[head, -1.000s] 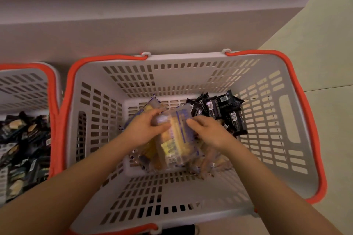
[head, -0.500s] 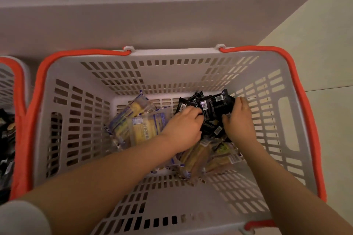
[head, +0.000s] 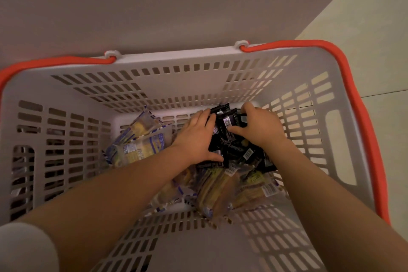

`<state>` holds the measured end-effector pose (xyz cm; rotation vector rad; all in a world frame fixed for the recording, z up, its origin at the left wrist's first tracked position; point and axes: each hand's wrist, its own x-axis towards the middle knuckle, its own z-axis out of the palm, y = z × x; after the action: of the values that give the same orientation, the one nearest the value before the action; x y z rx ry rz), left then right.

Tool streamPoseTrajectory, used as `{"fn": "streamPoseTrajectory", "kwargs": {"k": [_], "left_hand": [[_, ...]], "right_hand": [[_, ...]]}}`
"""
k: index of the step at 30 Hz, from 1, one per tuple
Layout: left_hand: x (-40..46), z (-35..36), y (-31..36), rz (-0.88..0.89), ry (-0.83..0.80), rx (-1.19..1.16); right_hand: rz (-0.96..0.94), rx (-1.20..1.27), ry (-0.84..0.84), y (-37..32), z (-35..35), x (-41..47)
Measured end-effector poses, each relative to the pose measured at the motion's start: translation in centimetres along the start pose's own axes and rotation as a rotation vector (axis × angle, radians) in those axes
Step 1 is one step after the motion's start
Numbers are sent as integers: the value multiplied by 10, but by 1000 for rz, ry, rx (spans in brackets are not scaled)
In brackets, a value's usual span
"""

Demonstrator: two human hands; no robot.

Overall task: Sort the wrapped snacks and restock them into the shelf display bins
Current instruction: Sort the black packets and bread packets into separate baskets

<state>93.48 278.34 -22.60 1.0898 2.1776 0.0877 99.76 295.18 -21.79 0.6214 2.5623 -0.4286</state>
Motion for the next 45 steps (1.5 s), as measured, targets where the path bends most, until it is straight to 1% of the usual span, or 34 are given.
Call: {"fn": "streamPoseTrajectory", "kwargs": {"k": [3,6,9,12,15,17,22,27,30,32,34,36,38,40,42,45], "left_hand": [[7,-8,-3,35,-3,38],[9,-16,-13,19,-15,71],[2,-16,-22,-10,-51,155],[-11,-6,-23,-7,-63,88],[-21,3,-14,20,-62,20],[-22,7,-5,3,-61,31],[-19,19,15,-33,3,100],[-11,14,11,-8,-2,131],[-10,10,8,-8,50,84],[-10,6,6,-20,101,92],[-10,3,3,-43,117,108],[-10,2,-1,-71,100,109],[-11,4,-5,-83,48,122],[-12,6,-8,-105,-22,91],[-13,6,-10,-129,-61,-1],[-17,3,-13,-118,-34,-117]], "right_hand": [[41,153,-80,-5,4,-4],[72,174,-58,-13,19,-13],[109,110,-23,-23,31,-17],[160,26,17,-32,38,-13],[195,3,39,-36,38,-8],[186,3,30,-35,35,-6],[171,60,14,-20,24,-11],[258,-112,0,-14,16,-22],[296,-142,-25,-19,14,-24],[320,-108,-35,-20,14,-25],[340,-29,-3,-18,15,-26],[352,43,31,-17,19,-27],[354,51,34,-17,24,-28],[353,19,41,-19,28,-26],[350,15,69,-18,30,-23],[319,41,83,-14,29,-21]]}}
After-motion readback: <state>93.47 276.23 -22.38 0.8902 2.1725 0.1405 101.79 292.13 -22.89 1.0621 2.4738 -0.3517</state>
